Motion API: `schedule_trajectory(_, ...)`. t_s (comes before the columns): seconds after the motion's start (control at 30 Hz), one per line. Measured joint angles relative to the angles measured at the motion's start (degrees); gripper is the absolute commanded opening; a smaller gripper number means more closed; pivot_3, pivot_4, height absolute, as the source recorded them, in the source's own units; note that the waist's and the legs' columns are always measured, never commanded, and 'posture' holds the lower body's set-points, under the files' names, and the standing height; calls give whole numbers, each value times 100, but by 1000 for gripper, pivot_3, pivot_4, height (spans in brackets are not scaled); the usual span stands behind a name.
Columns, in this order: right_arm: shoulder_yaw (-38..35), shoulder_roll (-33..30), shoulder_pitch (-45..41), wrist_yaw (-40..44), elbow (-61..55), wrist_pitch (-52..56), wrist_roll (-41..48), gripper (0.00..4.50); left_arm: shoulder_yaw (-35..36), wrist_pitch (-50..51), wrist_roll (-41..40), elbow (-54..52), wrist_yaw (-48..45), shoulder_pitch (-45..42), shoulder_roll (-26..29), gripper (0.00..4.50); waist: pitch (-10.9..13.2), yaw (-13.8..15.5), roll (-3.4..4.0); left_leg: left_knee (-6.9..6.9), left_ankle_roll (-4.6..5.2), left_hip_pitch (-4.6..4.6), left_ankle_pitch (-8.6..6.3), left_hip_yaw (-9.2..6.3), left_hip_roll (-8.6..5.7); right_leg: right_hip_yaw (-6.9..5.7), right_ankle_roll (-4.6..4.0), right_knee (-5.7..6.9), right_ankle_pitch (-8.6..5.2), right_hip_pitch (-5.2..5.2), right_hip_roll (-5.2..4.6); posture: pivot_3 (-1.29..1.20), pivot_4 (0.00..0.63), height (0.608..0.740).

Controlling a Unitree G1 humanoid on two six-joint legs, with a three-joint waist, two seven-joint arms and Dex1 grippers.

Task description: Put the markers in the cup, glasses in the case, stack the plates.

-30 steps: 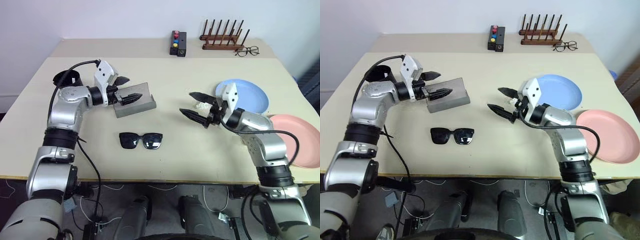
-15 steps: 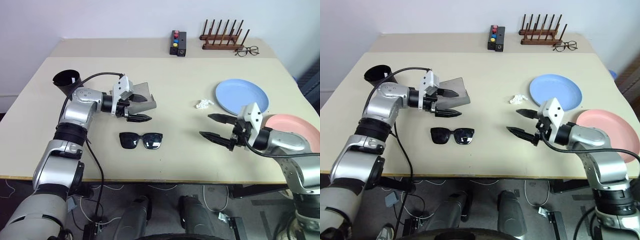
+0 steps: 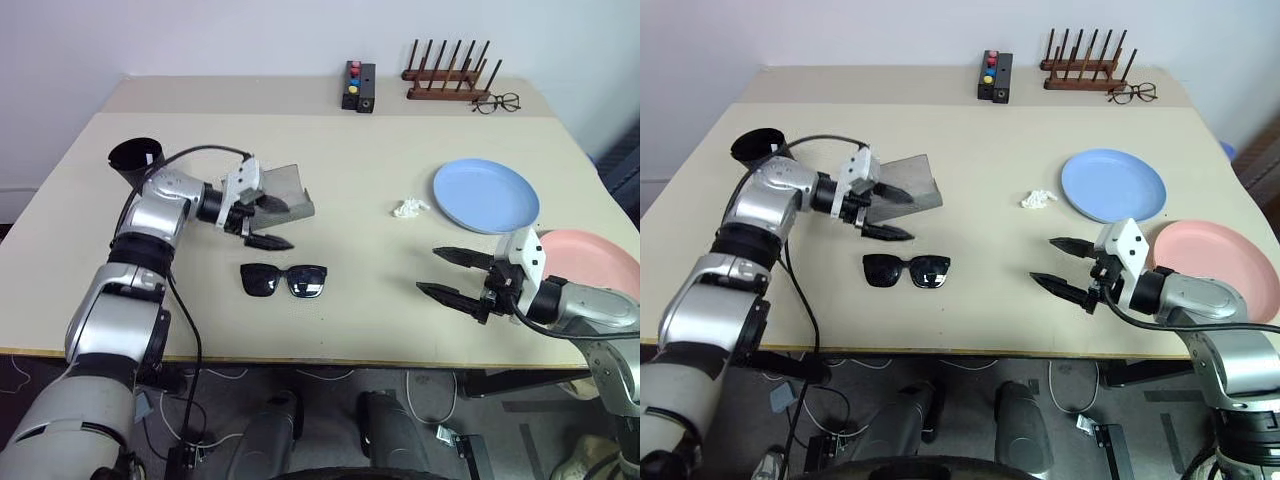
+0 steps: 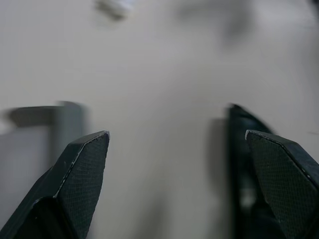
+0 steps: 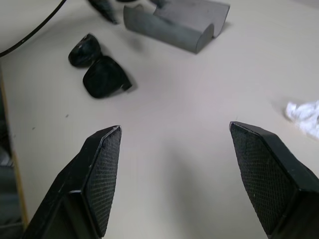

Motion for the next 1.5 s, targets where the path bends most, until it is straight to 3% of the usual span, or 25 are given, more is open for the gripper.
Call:
schedule_trajectory(0.57,465,222,-622,-349,-69,12,-46,3530,-377,-111,1277,656,421,-199,227,4468,2,-9,-3,2,5,-2,-2,1,-2,-1,5,5,-3,-1,2,0,150,740)
schedule_trajectory(0.67,465,239,-622,-423,-82,35,-44,3530,-382,-101,1407,738,494,-199,221,3669,2,-11,-3,2,5,-1,-2,1,-2,-1,5,6,-3,-1,2,0,150,740)
schedule_trajectory(0.9,465,240,-620,-461,-85,35,-37,3530,-422,-146,1537,759,449,-198,201,244,2,-13,-3,2,5,-1,-2,2,-2,-1,5,7,-3,-1,2,0,150,740)
schedule_trajectory(1.5,481,411,-665,-548,23,-203,-171,3530,-429,-1549,1542,586,-387,-24,236,244,2,-14,-4,8,5,-1,-1,2,-2,-1,4,12,-2,-1,2,0,150,740)
